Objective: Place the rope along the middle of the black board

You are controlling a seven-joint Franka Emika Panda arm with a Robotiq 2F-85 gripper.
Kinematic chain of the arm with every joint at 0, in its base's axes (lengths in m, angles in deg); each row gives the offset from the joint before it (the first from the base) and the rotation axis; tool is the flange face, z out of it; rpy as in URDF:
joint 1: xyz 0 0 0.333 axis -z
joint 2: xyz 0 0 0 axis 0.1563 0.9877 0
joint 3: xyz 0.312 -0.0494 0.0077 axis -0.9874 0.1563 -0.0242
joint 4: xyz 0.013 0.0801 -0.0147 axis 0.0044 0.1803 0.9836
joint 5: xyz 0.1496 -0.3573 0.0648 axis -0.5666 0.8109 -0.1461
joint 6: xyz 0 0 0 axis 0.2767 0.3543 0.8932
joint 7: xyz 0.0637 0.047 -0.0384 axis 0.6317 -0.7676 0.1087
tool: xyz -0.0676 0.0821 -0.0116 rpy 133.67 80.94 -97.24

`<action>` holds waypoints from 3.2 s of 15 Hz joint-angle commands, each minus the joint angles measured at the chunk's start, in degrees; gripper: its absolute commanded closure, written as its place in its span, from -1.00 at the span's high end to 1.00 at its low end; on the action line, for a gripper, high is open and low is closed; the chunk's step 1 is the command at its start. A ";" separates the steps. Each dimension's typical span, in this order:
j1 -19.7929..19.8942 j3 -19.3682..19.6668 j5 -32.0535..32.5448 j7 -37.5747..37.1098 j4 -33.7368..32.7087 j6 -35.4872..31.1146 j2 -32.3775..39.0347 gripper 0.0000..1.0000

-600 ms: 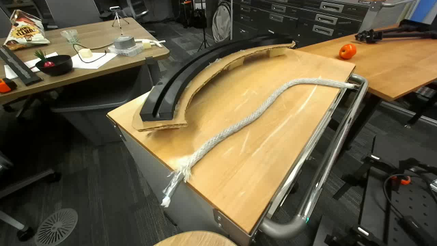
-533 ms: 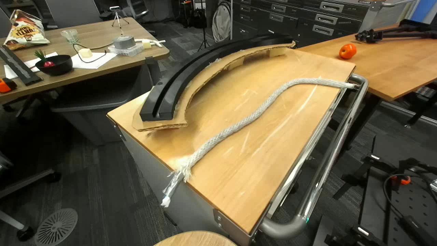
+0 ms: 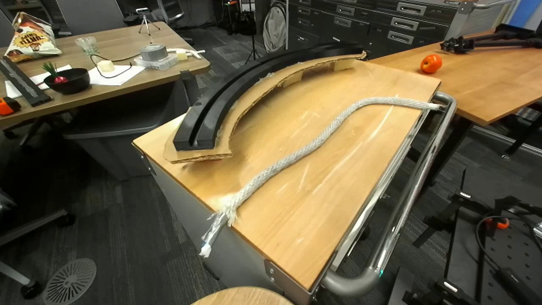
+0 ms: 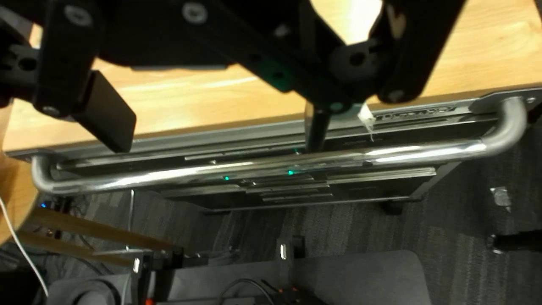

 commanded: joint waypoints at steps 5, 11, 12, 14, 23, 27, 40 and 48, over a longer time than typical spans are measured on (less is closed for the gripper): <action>-3.91 -8.74 11.66 5.23 -3.25 10.29 -5.03 1.00; -3.49 -7.14 10.06 1.79 -0.83 8.54 -3.67 1.00; -2.96 -6.58 6.82 -1.19 -0.83 7.30 -4.67 1.00; -1.68 -8.26 3.97 -7.87 -2.14 9.33 -4.86 1.00; -1.57 -10.45 9.01 -14.47 -10.50 5.32 -0.13 1.00; -0.97 -10.33 9.00 -15.14 -14.29 5.32 6.20 1.00; -9.98 -5.34 1.84 11.29 -23.04 -24.49 23.44 1.00; -7.89 -6.15 -6.59 23.84 -24.02 -22.64 32.39 1.00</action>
